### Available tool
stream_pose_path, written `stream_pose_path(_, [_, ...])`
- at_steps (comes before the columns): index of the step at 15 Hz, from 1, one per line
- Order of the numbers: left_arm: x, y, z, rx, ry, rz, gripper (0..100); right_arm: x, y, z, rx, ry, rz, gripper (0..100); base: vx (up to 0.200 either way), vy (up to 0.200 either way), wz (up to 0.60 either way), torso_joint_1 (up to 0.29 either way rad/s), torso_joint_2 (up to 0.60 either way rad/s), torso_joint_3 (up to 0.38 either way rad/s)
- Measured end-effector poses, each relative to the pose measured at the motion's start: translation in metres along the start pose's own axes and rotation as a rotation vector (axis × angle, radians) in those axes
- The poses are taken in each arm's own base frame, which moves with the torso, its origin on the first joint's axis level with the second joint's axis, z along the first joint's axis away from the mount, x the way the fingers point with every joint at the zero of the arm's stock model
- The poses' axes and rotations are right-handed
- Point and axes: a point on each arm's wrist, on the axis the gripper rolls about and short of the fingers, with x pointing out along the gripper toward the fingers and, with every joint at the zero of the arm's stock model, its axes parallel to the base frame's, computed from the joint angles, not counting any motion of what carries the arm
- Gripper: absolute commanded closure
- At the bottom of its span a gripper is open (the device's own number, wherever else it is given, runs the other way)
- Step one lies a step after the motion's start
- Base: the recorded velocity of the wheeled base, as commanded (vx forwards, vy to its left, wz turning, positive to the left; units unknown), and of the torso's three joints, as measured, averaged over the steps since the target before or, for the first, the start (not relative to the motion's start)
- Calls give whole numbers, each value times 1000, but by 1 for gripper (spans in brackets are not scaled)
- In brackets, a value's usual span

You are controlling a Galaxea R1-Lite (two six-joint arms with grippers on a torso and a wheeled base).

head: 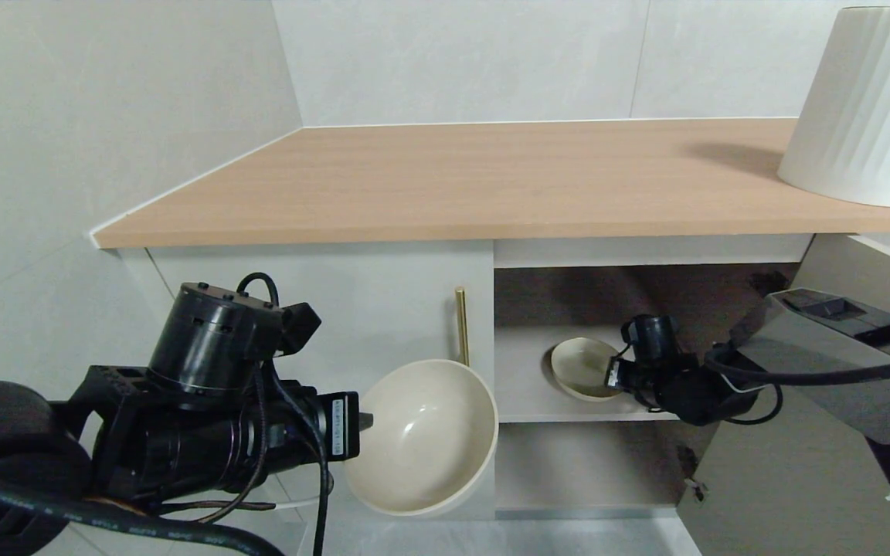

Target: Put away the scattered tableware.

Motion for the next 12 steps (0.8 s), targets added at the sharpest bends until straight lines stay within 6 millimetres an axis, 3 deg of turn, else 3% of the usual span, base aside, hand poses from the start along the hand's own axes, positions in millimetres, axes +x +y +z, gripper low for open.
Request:
stream_pose_path(1, [0,0,0,0,0,0,100,0,0,0,2,-3,1,100,0,0,0,0,0,0])
stream_pose_path(2, [0,0,0,0,0,0,100,0,0,0,3,-4,0,0,0,0,0,0,0,0])
stream_pose_path(8, [0,0,1,1,-8,13,100,-5,0,3,19,-9,4,0,0,0,0,0,0,0])
stream_pose_path(10, [2,-1,1,4,-20,37,100,-21,2,10,17,-10,20,0,0,0,0,0,0,0])
stream_pose_path(12, [6,-2,-1,14,-14,84,100,-50,9,14,-12,15,76,0,0,0,0,0,0,0])
